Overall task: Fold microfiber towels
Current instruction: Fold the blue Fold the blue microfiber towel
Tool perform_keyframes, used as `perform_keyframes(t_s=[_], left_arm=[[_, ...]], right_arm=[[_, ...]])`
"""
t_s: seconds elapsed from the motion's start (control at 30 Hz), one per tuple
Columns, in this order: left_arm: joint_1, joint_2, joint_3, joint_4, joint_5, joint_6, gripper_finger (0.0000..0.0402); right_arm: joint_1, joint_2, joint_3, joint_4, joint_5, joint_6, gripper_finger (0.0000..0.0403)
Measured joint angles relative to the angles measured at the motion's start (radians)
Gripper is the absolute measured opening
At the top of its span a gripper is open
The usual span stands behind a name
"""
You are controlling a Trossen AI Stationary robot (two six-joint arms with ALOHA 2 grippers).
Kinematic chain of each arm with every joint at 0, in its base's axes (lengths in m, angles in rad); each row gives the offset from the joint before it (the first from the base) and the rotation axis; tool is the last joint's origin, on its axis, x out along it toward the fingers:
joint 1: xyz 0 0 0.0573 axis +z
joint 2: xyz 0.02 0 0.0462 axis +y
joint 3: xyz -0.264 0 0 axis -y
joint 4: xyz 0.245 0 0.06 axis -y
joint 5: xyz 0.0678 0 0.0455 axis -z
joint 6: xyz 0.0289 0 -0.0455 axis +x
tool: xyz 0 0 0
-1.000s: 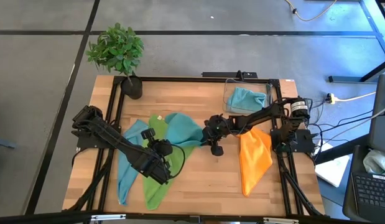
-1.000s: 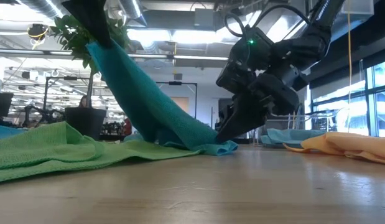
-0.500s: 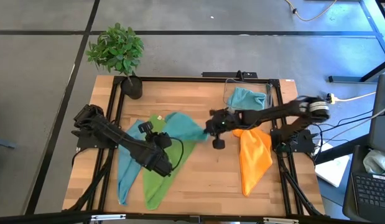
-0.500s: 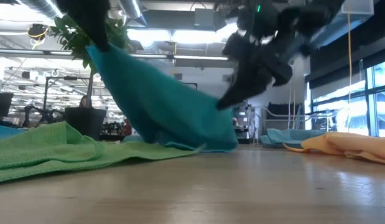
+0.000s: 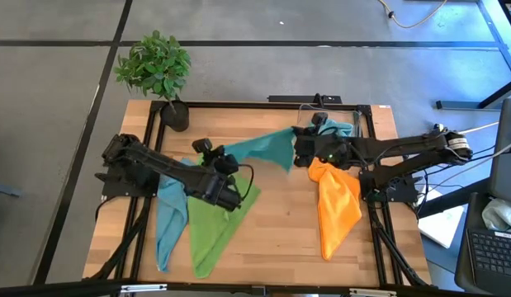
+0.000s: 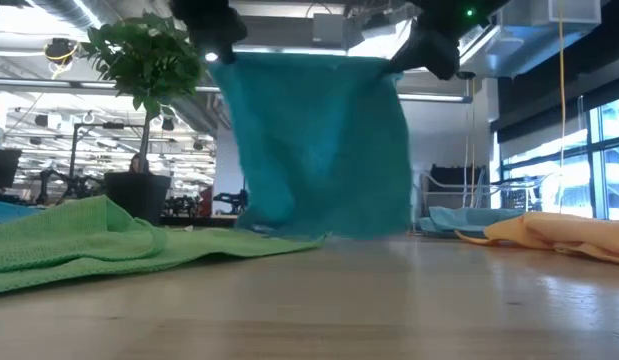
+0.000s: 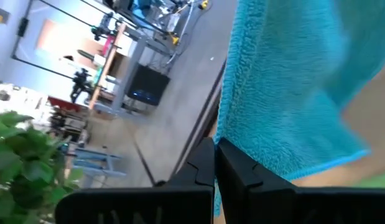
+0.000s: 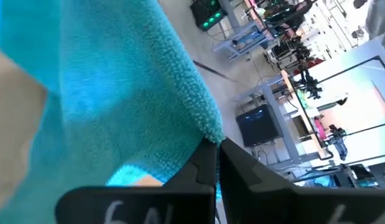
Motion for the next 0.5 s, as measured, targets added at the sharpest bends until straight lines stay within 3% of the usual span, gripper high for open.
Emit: perform_keyframes(t_s=[0.13, 0.4, 0.5], left_arm=[[0.027, -0.003, 0.013, 0.000, -0.041, 0.071, 0.0000], [0.085, -0.003, 0.015, 0.000, -0.250, 0.255, 0.0000], [0.112, -0.004, 0.015, 0.000, -0.268, 0.287, 0.0000]], right_arm=[[-0.008, -0.010, 0.000, -0.001, 0.000, -0.020, 0.0007], [-0.068, -0.010, 0.000, 0.072, 0.041, -0.076, 0.0006], [-0.094, -0.010, 0.000, 0.076, 0.002, -0.080, 0.0006]])
